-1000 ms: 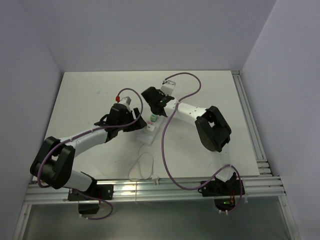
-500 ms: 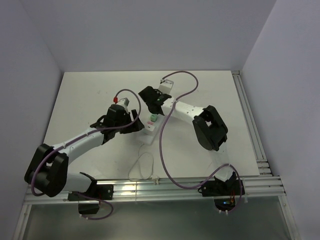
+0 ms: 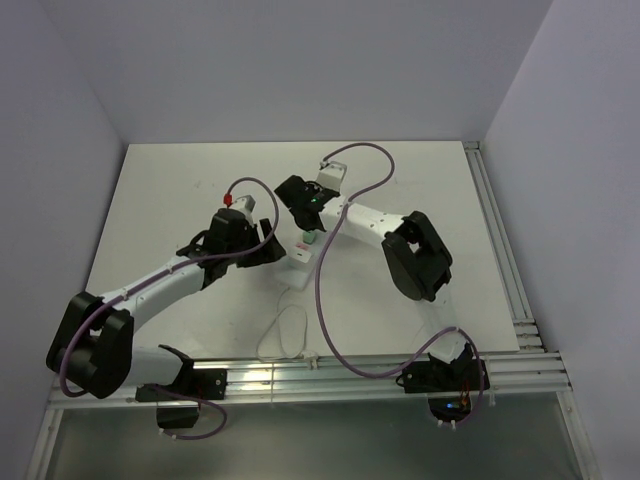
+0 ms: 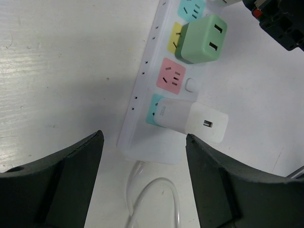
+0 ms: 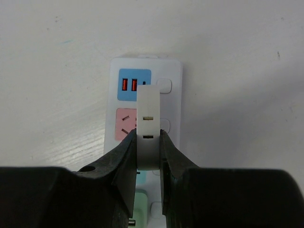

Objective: Insert the plug

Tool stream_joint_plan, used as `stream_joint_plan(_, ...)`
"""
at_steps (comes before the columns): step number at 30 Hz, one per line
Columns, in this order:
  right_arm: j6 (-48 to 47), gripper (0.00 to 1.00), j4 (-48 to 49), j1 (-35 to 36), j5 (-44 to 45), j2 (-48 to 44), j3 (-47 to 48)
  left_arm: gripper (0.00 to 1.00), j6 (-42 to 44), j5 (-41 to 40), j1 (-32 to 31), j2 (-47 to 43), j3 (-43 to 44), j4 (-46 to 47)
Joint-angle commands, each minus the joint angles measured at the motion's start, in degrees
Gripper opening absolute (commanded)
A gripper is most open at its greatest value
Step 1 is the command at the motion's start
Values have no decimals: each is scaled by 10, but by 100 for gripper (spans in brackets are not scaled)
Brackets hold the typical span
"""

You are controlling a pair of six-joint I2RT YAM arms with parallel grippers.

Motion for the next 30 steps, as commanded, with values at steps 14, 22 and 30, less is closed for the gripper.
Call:
stream_joint_plan(14, -65, 0, -106, 1, -39, 59, 62, 76, 20, 18, 3, 25, -2, 31)
stream_joint_plan(22, -84, 0, -83, 1, -56, 65, 64, 75, 22, 45, 4, 70, -4, 90)
stream_joint_plan(30, -83, 0, -55, 1, -51, 46, 57, 74, 23, 52, 4, 74, -7, 104)
